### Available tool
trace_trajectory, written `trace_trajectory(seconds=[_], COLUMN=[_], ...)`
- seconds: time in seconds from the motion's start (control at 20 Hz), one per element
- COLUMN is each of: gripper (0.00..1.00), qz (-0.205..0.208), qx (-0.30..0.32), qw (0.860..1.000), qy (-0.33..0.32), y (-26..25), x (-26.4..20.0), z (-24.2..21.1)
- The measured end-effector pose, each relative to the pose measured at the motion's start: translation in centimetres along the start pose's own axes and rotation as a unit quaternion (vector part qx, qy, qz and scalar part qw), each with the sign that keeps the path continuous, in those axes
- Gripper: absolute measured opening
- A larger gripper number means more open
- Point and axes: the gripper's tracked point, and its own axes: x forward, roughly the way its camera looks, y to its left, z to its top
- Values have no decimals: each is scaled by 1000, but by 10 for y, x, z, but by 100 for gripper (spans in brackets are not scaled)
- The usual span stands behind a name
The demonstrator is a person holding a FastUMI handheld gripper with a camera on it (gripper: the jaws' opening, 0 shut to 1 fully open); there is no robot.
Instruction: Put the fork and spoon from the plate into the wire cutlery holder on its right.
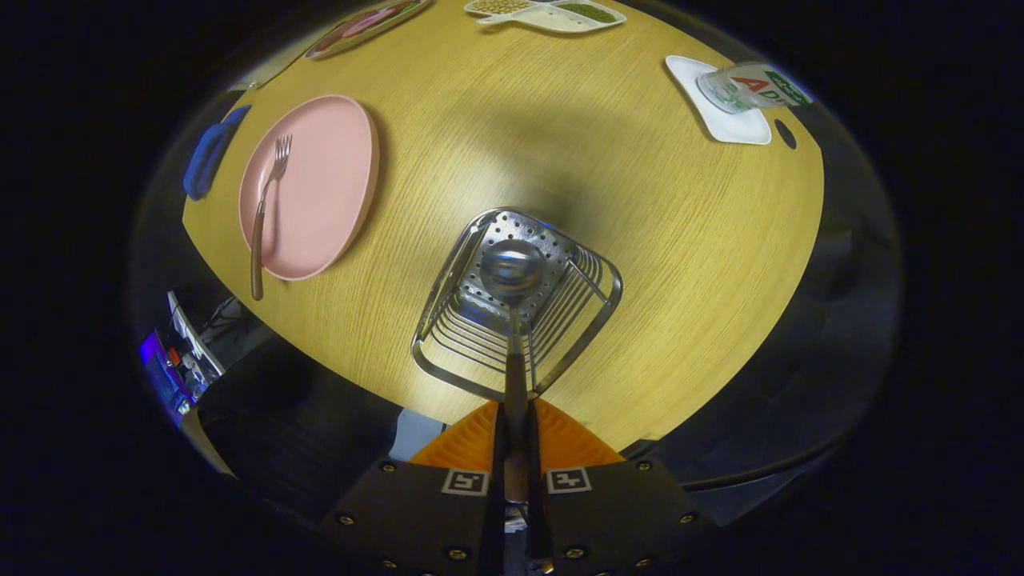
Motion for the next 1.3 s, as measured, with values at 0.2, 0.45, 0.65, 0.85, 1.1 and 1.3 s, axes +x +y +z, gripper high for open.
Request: trace_trajectory(seconds=[0.2,0.45,0.65,0.85,1.1,1.3], gripper=[13,16,16,16,16,16], qz=[5,13,16,21,10,18], qx=[23,50,66,84,99,108], qw=[1000,998,995,990,973,955], qy=[-19,-48,-75,-114,-208,-277], y=[0,1,6,19,44,77], x=[-6,-14,-22,-28,-34,-37], z=[-7,-24,-45,-63,-61,-44])
